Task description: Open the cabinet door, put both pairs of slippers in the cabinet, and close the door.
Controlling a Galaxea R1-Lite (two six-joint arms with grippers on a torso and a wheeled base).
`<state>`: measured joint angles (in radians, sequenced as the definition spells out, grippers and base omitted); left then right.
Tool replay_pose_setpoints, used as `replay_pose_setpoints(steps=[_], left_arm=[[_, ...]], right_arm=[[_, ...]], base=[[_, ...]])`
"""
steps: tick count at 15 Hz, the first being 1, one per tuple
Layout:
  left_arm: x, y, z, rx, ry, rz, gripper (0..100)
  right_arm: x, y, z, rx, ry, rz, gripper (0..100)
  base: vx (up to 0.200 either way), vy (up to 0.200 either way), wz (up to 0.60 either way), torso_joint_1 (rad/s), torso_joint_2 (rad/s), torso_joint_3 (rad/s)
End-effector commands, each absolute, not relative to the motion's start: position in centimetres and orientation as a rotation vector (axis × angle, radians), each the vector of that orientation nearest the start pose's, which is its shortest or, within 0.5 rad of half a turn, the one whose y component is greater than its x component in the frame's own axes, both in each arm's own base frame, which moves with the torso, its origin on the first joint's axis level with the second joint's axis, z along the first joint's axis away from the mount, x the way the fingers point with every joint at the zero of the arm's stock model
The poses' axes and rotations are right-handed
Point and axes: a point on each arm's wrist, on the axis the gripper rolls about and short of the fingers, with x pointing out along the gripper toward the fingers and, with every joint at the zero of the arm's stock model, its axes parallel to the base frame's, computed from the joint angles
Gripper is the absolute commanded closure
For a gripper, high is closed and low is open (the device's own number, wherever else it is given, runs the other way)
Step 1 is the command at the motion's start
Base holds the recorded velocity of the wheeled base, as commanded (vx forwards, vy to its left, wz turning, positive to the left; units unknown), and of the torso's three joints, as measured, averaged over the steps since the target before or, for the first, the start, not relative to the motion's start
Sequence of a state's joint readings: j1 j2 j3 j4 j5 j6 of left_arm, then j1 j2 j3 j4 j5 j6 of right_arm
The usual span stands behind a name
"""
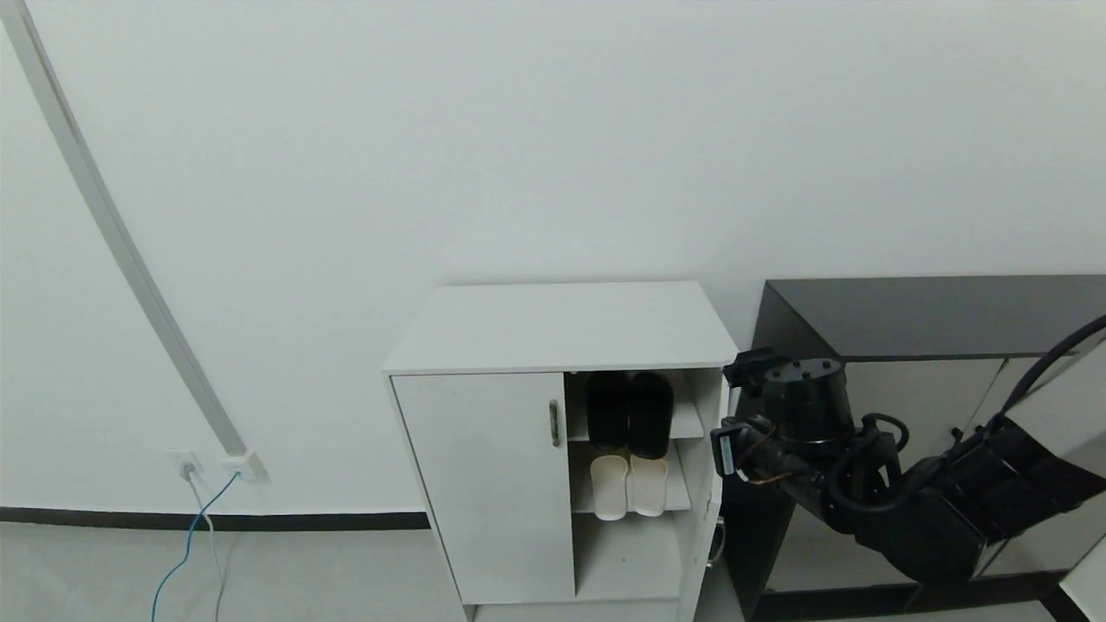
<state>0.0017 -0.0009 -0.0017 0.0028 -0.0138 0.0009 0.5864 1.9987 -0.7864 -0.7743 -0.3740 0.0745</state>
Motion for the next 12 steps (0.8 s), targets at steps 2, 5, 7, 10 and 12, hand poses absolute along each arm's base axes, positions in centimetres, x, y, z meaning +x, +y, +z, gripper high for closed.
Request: replay_pose_setpoints(steps=[2, 5, 7, 10, 12], left_arm=[[-2.3, 0.0, 7.6, 0.0, 0.002, -0.012, 100], [-2.3, 0.0, 7.6, 0.0, 0.002, -0.012, 100], [-2.3, 0.0, 7.6, 0.0, 0.0, -0.012, 100], [-2.3, 0.0, 7.6, 0.0, 0.002, -0.012, 100], [-2.3, 0.0, 7.6, 0.0, 0.0, -0.012, 100]], right_arm=[[29.4, 17.7, 9.1, -0.177, 0.398, 0.139, 100], [29.4, 17.4, 7.9, -0.246, 0.431, 0.105, 100], [29.6, 17.5, 6.6, -0.266, 0.464, 0.105, 100], [29.7, 18.1, 5.1, -0.282, 0.496, 0.118, 100], [29.5, 18.6, 4.7, -0.28, 0.504, 0.143, 100]], base=[[0.0, 0.0, 0.0, 0.0, 0.0, 0.0], [0.0, 0.0, 0.0, 0.0, 0.0, 0.0], [0.0, 0.0, 0.0, 0.0, 0.0, 0.0], [0.0, 0.0, 0.0, 0.0, 0.0, 0.0], [0.0, 0.0, 0.0, 0.0, 0.0, 0.0]])
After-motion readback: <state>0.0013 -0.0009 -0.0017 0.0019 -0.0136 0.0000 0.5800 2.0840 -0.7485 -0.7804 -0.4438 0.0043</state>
